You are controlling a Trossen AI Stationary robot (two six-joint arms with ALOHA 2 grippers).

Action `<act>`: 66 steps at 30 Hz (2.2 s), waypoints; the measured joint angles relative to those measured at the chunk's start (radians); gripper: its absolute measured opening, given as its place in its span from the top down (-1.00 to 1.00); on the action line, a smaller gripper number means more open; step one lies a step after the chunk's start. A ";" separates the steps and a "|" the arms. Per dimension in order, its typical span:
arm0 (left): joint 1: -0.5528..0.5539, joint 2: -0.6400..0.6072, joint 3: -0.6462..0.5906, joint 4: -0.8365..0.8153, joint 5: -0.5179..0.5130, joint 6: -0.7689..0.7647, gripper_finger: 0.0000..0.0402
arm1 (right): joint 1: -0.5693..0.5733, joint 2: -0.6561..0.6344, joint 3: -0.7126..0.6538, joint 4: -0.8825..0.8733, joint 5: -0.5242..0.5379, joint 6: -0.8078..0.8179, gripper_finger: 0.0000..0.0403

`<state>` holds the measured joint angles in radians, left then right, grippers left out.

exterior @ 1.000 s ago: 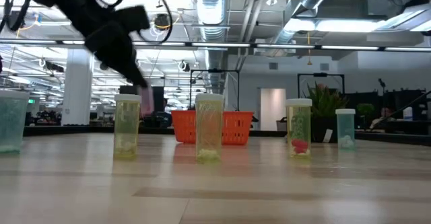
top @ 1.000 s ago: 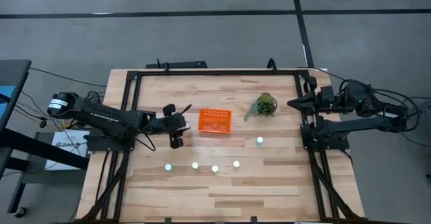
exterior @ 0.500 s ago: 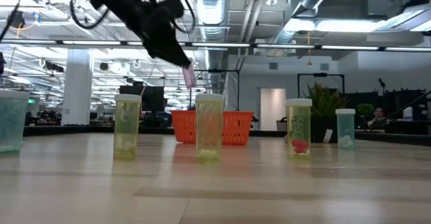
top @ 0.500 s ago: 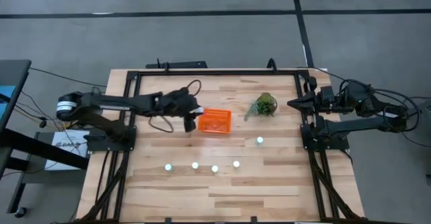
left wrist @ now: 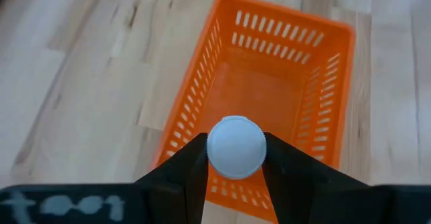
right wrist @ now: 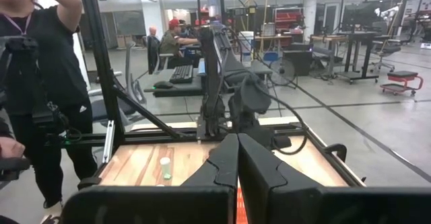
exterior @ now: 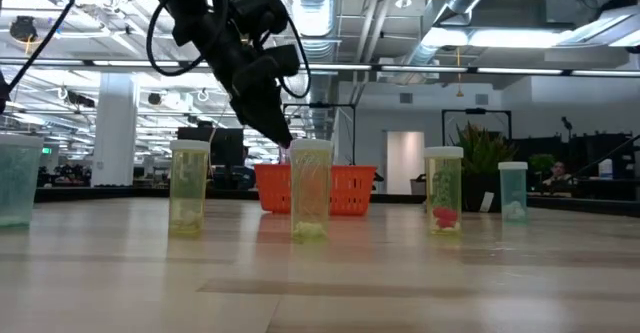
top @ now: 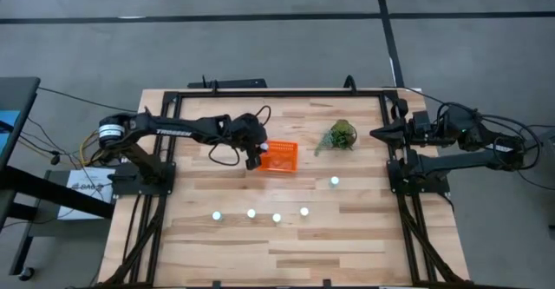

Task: Pick and place pill bottles into a basket
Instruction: Put the purple pill bottle into the orange bin, then put the left blue pill bottle into the orange bin

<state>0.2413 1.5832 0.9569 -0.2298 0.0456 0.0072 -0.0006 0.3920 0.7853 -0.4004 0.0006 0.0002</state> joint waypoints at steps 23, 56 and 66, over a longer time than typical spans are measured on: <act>-0.006 0.103 -0.001 0.076 -0.038 -0.003 0.42 | 0.000 0.000 0.000 -0.006 0.000 0.000 1.00; -0.049 -0.076 -0.002 -0.014 -0.038 0.012 0.09 | 0.000 0.000 0.000 -0.019 0.000 0.000 1.00; -0.382 -0.407 -0.001 -0.380 -0.164 -0.225 0.13 | 0.000 0.000 0.000 -0.019 0.000 0.000 1.00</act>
<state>-0.1408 1.1758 0.9558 -0.6100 -0.1186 -0.2178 -0.0005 0.3923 0.7853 -0.4191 0.0006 0.0002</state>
